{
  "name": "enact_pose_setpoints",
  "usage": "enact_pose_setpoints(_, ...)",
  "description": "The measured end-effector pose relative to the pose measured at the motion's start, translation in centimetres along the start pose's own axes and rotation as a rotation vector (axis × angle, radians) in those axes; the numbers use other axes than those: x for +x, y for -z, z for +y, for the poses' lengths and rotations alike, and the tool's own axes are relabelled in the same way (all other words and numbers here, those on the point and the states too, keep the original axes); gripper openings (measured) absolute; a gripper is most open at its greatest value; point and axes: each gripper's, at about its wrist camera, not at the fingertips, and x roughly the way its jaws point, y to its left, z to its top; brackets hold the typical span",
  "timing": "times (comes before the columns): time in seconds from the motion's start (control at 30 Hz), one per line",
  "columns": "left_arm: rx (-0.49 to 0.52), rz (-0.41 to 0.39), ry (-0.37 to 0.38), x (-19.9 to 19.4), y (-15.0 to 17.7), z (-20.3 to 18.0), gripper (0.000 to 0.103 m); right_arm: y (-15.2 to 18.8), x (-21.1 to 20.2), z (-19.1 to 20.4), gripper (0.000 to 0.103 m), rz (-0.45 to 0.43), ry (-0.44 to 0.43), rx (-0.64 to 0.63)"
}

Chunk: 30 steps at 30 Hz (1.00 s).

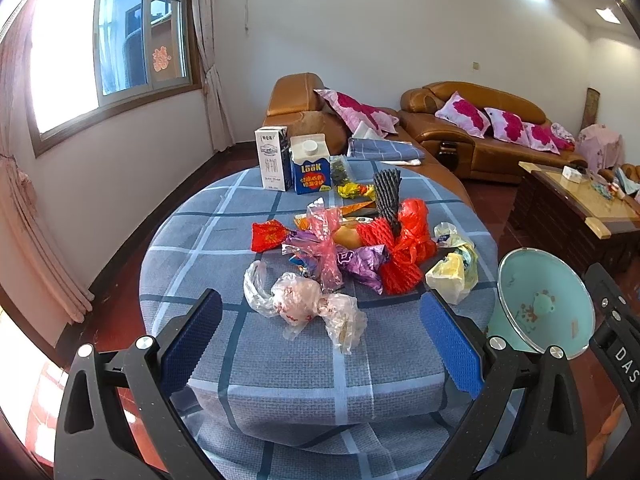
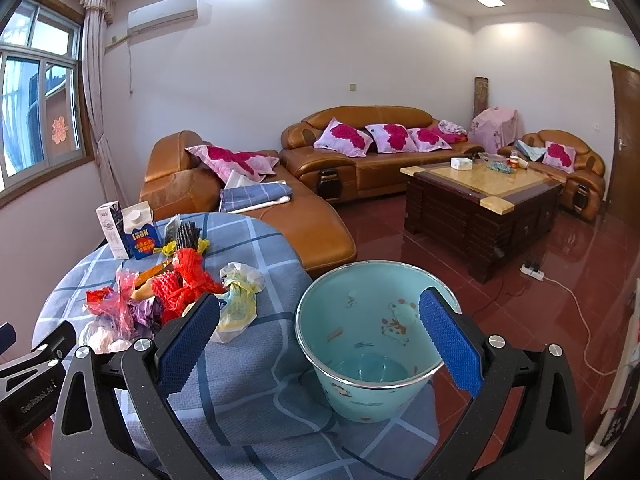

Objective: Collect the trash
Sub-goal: 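Grasp the clear plastic bag with the left gripper while the right gripper grasps the yellow-white bag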

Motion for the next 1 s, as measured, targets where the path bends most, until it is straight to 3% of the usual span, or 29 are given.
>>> enact_pose_setpoints(0.3, -0.069, 0.165, -0.031, 6.0, 2.4, 4.2, 0.097, 1.1, 3.3, -0.2, 0.094, 0.065, -0.010, -0.002)
enact_pose_setpoints(0.37, -0.092, 0.179, -0.034, 6.9, 3.0, 5.4, 0.096, 1.2, 4.3, -0.1, 0.083, 0.089, -0.033, 0.003)
enact_pose_setpoints(0.57, -0.158, 0.198, -0.059, 8.9, 2.9, 7.7, 0.093, 0.9, 7.8, 2.2, 0.080, 0.135, -0.092, -0.044)
enact_pose_setpoints(0.67, -0.139, 0.184, -0.066, 9.7, 2.3, 7.5, 0.090, 0.6, 10.0, 3.2, 0.071, 0.184, -0.134, -0.046)
enact_pose_setpoints(1.0, -0.134, 0.225, 0.110, 13.3, 0.4, 4.6, 0.086, 0.5, 16.0, 5.4, 0.071, 0.317, -0.195, -0.005)
